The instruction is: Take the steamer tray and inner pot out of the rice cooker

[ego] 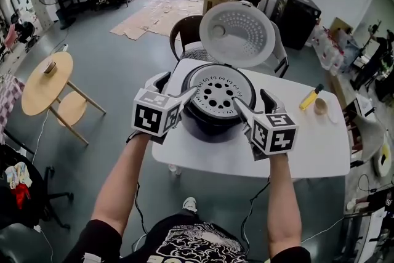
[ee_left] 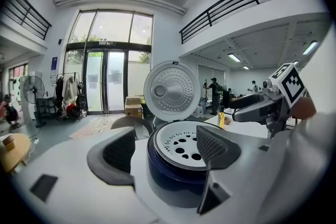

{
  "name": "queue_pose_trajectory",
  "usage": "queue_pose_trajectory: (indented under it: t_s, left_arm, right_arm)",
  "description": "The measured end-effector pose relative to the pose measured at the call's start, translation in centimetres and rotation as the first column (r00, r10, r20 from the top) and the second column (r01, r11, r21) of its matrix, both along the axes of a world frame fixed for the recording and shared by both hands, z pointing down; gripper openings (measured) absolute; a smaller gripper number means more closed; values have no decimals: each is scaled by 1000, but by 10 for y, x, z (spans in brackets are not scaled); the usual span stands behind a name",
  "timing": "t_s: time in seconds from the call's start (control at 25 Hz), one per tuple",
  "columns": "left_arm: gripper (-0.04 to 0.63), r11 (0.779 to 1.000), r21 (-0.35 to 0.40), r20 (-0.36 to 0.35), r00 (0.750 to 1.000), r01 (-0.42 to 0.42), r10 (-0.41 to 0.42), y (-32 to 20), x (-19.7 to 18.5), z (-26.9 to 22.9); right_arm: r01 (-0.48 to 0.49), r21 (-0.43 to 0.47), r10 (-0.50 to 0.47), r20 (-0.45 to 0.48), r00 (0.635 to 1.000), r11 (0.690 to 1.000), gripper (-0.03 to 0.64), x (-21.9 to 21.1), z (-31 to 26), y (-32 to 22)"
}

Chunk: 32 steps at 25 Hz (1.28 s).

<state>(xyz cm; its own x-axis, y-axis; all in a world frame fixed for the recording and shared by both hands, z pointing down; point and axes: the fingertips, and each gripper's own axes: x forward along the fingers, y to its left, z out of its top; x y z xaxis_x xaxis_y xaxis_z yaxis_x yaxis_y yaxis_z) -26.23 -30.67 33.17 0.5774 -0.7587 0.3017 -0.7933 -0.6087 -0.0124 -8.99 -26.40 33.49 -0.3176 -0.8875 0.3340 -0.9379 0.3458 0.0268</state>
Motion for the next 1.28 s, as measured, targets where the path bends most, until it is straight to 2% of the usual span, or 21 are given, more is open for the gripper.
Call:
queue_pose_trajectory:
  t_s: [0.12, 0.24, 0.44, 0.64, 0.8, 0.96, 1.2, 1.28]
  left_arm:
    - [357, 1000, -15, 7, 1000, -16, 16, -15, -4, 7]
    - [357, 999, -26, 10, 1000, -23, 23, -32, -4, 12]
    - [357, 999, -36, 2, 999, -35, 35, -55, -7, 20]
    - [357, 998, -47, 0, 999, -41, 41, -69, -8, 30]
    - [357, 998, -48, 6, 999, -43, 44, -71, -9, 31]
    - [357, 998, -47, 7, 999, -34, 34, -75, -14, 29]
    - [357, 998, -56, 21, 999, -32, 33, -75, -13, 36]
    - [357, 998, -57, 26, 999, -26, 27, -76, -12, 37]
  right_arm:
    - [80, -60, -86, -99, 991, 995, 357, -19, 9, -22]
    - [161, -112, -182, -209, 961, 981, 364, -32, 15, -46]
    - [284, -238, -352, -331, 876, 929, 380, -54, 37, -73]
    - [348, -396, -501, -401, 767, 850, 379, -68, 65, -91]
    - [350, -488, -569, -428, 703, 800, 367, -69, 83, -101]
    - [356, -578, -646, -433, 629, 734, 367, -74, 100, -107]
    - [347, -666, -710, -403, 577, 660, 367, -77, 123, -116]
    - [348, -682, -722, -389, 573, 643, 367, -77, 127, -118]
